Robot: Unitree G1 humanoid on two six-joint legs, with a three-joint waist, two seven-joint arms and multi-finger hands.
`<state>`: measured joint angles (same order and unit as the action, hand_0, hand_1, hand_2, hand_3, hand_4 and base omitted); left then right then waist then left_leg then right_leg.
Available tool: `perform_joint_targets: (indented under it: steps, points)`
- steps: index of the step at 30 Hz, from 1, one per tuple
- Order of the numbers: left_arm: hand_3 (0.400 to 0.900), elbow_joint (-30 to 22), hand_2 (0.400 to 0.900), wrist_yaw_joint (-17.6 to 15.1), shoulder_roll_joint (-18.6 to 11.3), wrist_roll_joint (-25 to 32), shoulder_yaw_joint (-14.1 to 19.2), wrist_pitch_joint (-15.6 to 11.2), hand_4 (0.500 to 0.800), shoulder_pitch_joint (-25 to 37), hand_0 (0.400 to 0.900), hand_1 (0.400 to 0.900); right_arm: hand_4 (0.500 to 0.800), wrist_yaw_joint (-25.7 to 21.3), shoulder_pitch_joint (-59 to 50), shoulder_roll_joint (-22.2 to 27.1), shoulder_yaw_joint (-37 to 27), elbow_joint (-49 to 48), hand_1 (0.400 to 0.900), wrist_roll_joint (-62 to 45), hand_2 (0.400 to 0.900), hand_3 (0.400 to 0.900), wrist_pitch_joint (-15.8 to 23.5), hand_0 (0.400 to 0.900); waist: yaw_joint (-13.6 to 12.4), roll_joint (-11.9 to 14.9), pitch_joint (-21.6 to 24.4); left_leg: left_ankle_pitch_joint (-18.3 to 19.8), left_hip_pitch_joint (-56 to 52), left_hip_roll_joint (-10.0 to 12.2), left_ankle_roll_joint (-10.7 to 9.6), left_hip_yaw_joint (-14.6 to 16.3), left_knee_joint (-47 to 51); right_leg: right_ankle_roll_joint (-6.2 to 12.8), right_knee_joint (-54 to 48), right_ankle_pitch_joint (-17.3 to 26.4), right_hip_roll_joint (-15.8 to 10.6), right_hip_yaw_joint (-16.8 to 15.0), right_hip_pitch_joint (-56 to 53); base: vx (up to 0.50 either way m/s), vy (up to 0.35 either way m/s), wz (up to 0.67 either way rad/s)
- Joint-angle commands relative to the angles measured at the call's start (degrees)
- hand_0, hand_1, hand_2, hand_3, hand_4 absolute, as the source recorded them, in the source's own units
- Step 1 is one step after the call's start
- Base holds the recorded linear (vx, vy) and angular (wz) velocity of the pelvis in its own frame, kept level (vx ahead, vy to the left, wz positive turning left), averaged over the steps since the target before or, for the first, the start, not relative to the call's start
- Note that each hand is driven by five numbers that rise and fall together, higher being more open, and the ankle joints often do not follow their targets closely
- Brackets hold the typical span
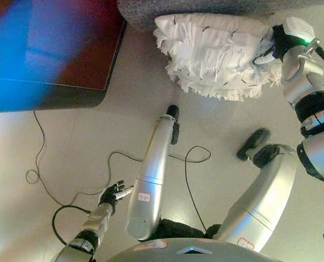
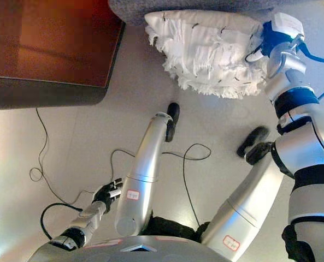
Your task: Pick up the pillow and put it on the sofa.
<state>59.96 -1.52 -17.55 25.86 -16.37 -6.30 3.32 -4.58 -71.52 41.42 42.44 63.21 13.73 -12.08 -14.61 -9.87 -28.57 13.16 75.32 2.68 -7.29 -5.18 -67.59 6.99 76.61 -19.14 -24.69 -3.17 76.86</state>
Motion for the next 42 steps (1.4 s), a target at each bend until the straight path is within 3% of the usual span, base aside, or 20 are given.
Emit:
perform_joint_targets:
  steps: [1, 12, 17, 23, 25, 26, 32, 37, 39, 42]
  points:
    - [0.9, 0.59, 0.9, -1.08, -3.11, 2.77, 0.75, 0.32, 0.8, -5.62, 0.9, 0.9, 0.5, -0.45, 0.47, 2.31, -0.04, -6.65, 0.4, -0.44, 0.4, 0.4, 0.65, 0.4, -0.57, -2.58, -1.23, 0.71, -4.23, 2.02, 1.5, -1.48, -0.05, -0.21, -6.25, 5.6, -1.55, -3.28, -4.25, 0.02, -0.008, 0.03]
    - [0.9, 1.22, 0.9, -0.39, -3.66, 1.09, 2.35, -0.83, 0.8, -8.28, 0.9, 0.9, 0.5, -1.47, 4.96, 3.12, -3.67, -8.21, 0.4, -1.4, 0.4, 0.4, 4.57, 0.4, 0.61, -2.57, -1.2, -0.39, -9.65, 4.84, 0.63, -0.67, 0.03, 0.61, -5.72, 6.34, -1.95, -3.44, -9.04, 0.05, -0.01, 0.02]
    - [0.9, 2.71, 0.9, 0.43, -3.48, 1.15, 2.06, -1.59, 0.8, -6.89, 0.9, 0.9, 0.5, -2.66, 8.33, 2.35, -5.79, -9.57, 0.4, -1.55, 0.4, 0.4, 8.46, 0.4, 1.04, -0.82, 0.73, -1.59, -18.39, 5.88, -0.01, 0.86, 8.29, 1.8, -13.66, 9.31, -2.55, -0.32, -16.9, 0.07, 0.012, -0.07]
    - [0.9, 3.35, 0.9, 0.18, -4.33, -1.45, 1.84, 2.29, 0.8, -3.67, 0.9, 0.9, 0.5, -2.22, 14.37, 1.49, -7.42, -13.65, 0.4, 0.47, 0.4, 0.4, 10.33, 0.4, 0.69, 3.03, 4.34, -4.23, -34.04, 5.49, -0.79, 2.62, 23.6, 2.95, -29.16, 14.78, -4.52, 5.84, -33.76, 0.2, 0.035, -0.07]
    - [0.9, 3.22, 0.9, 0.05, -4.88, -3.82, 2.19, 3.87, 0.8, -3.48, 0.9, 0.9, 0.5, -1.47, 17.9, 2.43, -8.32, -16.41, 0.4, 0.72, 0.4, 0.4, 10.53, 0.4, 0.51, 4.66, 6.13, -4.37, -40.49, 5.41, -0.66, 3.53, 27.89, 3.4, -34.5, 16.6, -5.39, 8.18, -41.09, 0.36, 0.046, -0.01]
    - [0.9, 3.2, 0.9, 0.43, -5.2, -4.57, 2.46, 4.61, 0.8, -3.35, 0.9, 0.9, 0.5, -1.18, 19.49, 2.98, -8.83, -17.82, 0.4, 0.69, 0.4, 0.4, 10.58, 0.4, 0.72, 5.55, 7.06, -6.22, -42.67, 5.09, -0.28, 4.07, 30.72, 2.97, -38.26, 19.21, -5.79, 9.46, -43.98, 0.32, 0.056, 0.02]
    - [0.9, 3.65, 0.9, 1.61, -6.11, -8.76, 4.6, 7.59, 0.8, -3.68, 0.9, 0.9, 0.5, 0.42, 28.55, 4.56, -13.18, -24.57, 0.4, 1.83, 0.4, 0.4, 12.5, 0.4, 1.55, 9.63, 11.73, -6.42, -57.52, 4.68, 0.71, 5.88, 40.51, 4.77, -53.98, 25.65, -6.56, 14.35, -61.47, 0.3, 0.054, -0.06]
    - [0.9, 5.27, 0.9, 1.63, -5.39, -11.82, 6.2, 10.45, 0.8, -4.0, 0.9, 0.9, 0.5, 3.13, 33.49, 6.85, -16.83, -31.13, 0.4, 2.96, 0.4, 0.4, 14.3, 0.4, 3.65, 11.87, 16.8, -6.31, -66.59, 1.99, 2.61, 6.33, 48.25, 5.27, -64.69, 30.96, -4.63, 14.07, -70.98, 0.21, 0.071, -0.01]
    - [0.9, 6.19, 0.9, 1.64, -5.15, -12.82, 7.03, 11.06, 0.8, -4.09, 0.9, 0.9, 0.5, 3.9, 33.28, 7.6, -17.65, -32.15, 0.4, 3.33, 0.4, 0.4, 15.5, 0.4, 3.97, 12.12, 18.05, -6.61, -69.32, 0.95, 3.46, 6.54, 51.0, 5.76, -63.39, 34.13, -5.1, 13.19, -71.0, 0.16, 0.112, -0.05]
    - [0.9, 6.99, 0.9, 1.52, -5.5, -14.07, 7.77, 12.22, 0.8, -4.24, 0.9, 0.9, 0.5, 6.23, 31.06, 8.94, -17.95, -33.76, 0.4, 1.66, 0.4, 0.4, 16.62, 0.4, 4.37, 12.29, 19.84, -7.19, -71.99, -0.14, 4.96, 5.86, 53.75, 5.44, -60.82, 34.99, -3.41, 11.23, -71.22, 0.17, 0.067, 0.01]
